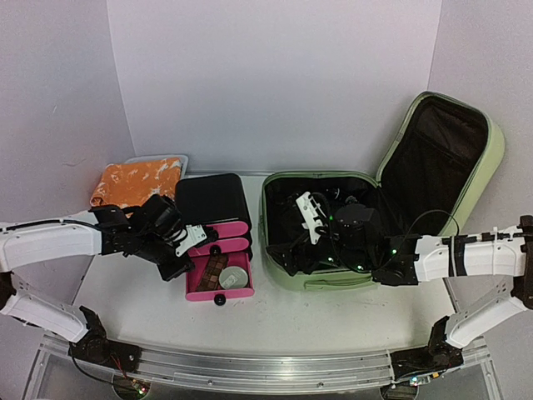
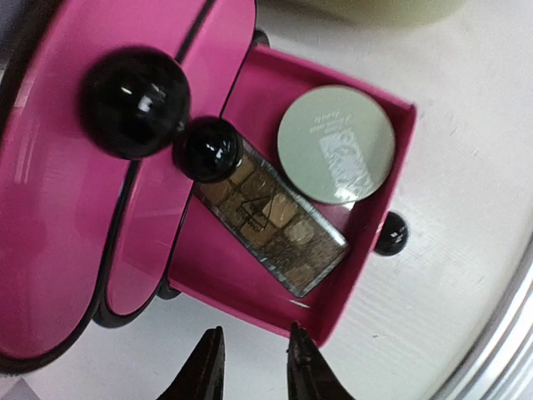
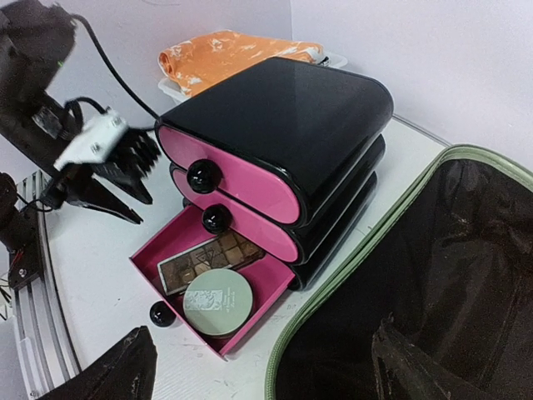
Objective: Open, take out, and arrange the luggage
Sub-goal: Adjust the makeup in the drawer, then close the drawer in the storage box.
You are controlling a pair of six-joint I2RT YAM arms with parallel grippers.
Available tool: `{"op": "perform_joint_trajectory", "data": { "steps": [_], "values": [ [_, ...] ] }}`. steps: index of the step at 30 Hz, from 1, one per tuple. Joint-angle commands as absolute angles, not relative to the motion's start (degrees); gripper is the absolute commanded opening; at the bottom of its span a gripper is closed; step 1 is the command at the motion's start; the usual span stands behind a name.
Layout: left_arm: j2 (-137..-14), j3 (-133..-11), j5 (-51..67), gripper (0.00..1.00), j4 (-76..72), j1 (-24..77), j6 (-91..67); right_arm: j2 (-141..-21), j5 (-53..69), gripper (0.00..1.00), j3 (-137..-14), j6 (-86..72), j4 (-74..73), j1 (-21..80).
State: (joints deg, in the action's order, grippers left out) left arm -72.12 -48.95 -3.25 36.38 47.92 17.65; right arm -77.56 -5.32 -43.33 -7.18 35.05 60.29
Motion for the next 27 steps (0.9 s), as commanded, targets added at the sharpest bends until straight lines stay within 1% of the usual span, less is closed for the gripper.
{"op": "perform_joint_trajectory", "data": {
  "steps": [1, 4, 7, 9, 13, 14, 18, 24, 27],
  "values": [
    [-65.11, -49.25, 5.0, 0.32, 35.91, 49.0, 6.77, -76.44, -3.29, 0.89, -44.75, -9.14, 34.17, 60.11],
    [-62.01, -48.83, 3.84, 0.47, 35.92, 50.24, -1.38, -77.05, -3.03, 0.89, -45.68, -9.78, 33.14, 60.06],
    [-58.98, -48.39, 2.9, 0.55, 35.78, 50.97, -10.48, -77.08, -4.19, 0.89, -46.11, -10.39, 32.8, 60.04],
    [-57.85, -47.75, 2.37, 0.64, 35.7, 51.51, -16.6, -77.23, -4.9, 0.89, -46.23, -10.82, 32.62, 60.05],
    [-56.62, -45.92, 1.8, 0.97, 35.69, 52.89, -27.76, -77.71, -5.71, 0.89, -46.35, -11.8, 32.6, 60.04],
    [-56.34, -45.3, 1.12, 0.99, 35.77, 53.66, -30.03, -77.96, -5.71, 0.89, -46.59, -11.9, 32.61, 60.04],
    [-55.56, -43.78, -4.01, 1.0, 35.65, 58.54, -37.84, -78.89, -6.21, 0.89, -47.66, -12.21, 32.61, 60.07],
    [-57.23, -40.03, -18.55, 0.99, 34.45, 70.37, -50.37, -79.64, -7.14, 0.89, -48.36, -12.68, 33.09, 60.04],
    [-58.38, -36.84, -20.86, 0.98, 30.44, 72.52, -55.31, -79.98, -7.08, 0.89, -48.44, -13.27, 33.2, 60.03]
  ]
}}
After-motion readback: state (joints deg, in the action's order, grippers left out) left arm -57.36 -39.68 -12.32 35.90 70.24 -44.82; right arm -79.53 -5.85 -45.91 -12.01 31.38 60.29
